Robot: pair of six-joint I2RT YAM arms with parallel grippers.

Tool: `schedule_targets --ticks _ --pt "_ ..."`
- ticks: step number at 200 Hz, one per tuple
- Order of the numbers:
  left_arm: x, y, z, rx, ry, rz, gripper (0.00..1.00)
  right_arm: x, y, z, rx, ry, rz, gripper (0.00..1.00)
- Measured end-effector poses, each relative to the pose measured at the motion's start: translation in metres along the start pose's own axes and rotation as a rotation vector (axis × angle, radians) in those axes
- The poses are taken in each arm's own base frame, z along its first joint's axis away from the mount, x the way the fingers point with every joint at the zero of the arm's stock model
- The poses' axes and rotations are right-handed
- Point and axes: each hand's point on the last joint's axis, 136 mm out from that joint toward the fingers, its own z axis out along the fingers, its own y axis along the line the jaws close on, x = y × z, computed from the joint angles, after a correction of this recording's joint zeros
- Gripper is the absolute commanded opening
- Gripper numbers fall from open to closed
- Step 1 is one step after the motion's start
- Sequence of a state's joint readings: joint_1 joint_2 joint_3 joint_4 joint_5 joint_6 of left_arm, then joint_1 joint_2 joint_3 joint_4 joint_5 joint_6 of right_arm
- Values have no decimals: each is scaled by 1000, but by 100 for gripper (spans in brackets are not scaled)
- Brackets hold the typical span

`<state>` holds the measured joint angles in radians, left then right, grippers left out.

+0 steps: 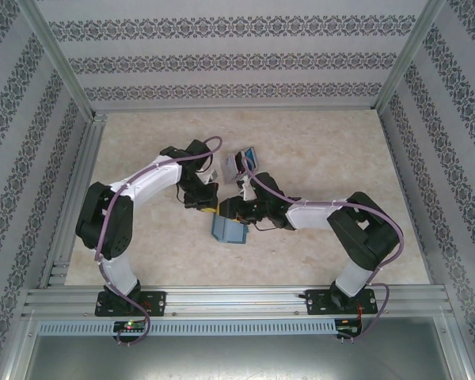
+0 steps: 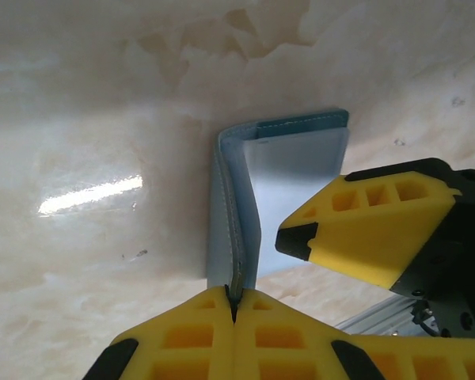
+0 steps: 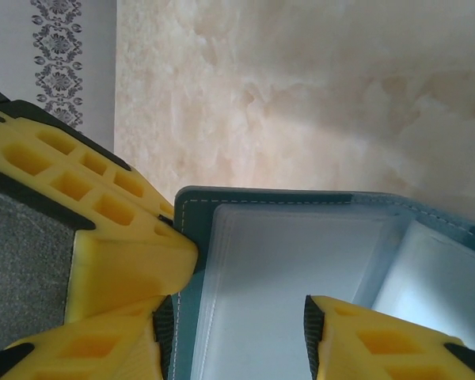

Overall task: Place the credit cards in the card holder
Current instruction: Flip over the card slot in the card holder.

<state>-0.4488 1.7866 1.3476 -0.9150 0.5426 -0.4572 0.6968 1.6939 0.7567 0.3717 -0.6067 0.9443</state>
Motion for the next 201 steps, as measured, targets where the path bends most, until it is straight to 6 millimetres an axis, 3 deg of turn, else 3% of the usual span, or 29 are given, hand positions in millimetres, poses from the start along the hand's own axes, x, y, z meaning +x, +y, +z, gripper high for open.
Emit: schedule_targets --ticks 54,112,163,201 --pt "-15 -13 -10 91 -57 5 0 14 0 -1 3 24 -18 49" --pt "-16 -17 -10 117 -58 8 0 14 -2 0 16 17 -47 49" --pt "-16 -17 -10 117 -58 8 0 11 -28 -5 132 -25 -32 49" --pt "-17 -15 -11 117 -62 3 0 5 -55 -37 210 -81 7 49"
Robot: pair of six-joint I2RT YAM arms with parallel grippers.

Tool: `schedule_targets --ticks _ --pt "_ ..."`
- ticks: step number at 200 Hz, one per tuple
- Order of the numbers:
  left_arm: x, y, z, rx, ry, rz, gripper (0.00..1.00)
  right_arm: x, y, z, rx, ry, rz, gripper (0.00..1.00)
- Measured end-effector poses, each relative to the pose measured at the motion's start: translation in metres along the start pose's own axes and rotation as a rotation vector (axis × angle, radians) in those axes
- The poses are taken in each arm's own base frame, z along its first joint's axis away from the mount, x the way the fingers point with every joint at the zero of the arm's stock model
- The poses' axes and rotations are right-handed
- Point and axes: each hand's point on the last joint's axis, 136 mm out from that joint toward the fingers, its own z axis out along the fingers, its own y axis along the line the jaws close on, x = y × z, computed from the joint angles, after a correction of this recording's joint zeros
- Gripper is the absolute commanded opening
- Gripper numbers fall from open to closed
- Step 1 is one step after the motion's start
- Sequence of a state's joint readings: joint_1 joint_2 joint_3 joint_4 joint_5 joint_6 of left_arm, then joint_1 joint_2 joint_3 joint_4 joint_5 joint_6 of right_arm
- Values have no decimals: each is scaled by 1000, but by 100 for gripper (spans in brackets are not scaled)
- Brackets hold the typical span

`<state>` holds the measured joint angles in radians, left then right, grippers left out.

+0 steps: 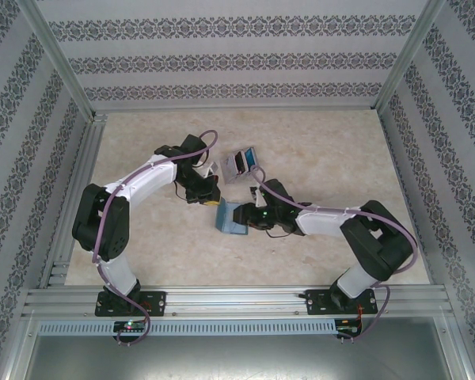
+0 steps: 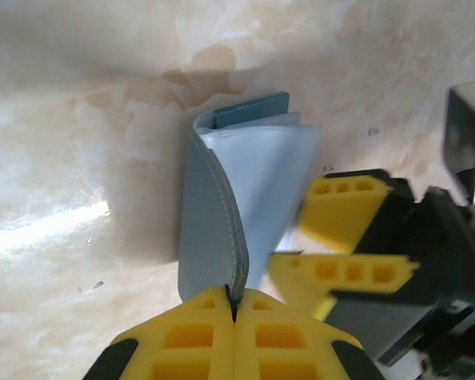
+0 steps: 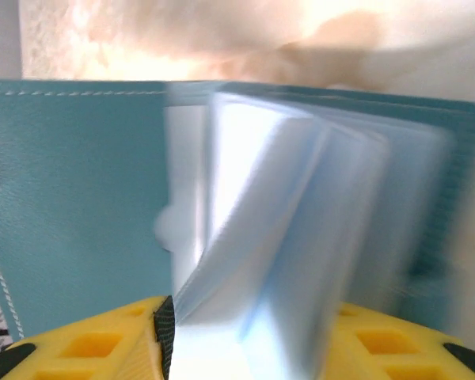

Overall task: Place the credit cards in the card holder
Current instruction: Flip over the card slot in the card holder.

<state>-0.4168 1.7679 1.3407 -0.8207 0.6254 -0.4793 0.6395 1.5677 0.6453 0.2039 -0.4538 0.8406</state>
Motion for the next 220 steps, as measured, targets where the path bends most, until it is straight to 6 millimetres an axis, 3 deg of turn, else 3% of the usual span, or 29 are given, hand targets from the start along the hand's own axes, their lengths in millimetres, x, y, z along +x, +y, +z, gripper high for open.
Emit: schedule_targets --ticks 36,71,93,117,155,186,220 --pt "0 4 1 -2 3 -9 0 -14 -22 -33 70 -68 20 50" --pt "3 15 12 -1 7 -21 0 -17 -15 -52 83 -78 -22 49" --pt "8 29 22 0 5 -66 0 -14 4 -47 55 -50 -60 49" --pt "12 39 27 13 -25 -104 0 -10 18 -27 31 7 -86 48" --pt "13 38 26 51 -80 -121 0 3 -1 -2 90 85 -62 47" --pt "7 35 25 64 -103 -118 0 3 -7 0 118 94 -66 47" --pt "7 39 27 56 -112 -119 0 -10 -5 -5 117 70 -65 47"
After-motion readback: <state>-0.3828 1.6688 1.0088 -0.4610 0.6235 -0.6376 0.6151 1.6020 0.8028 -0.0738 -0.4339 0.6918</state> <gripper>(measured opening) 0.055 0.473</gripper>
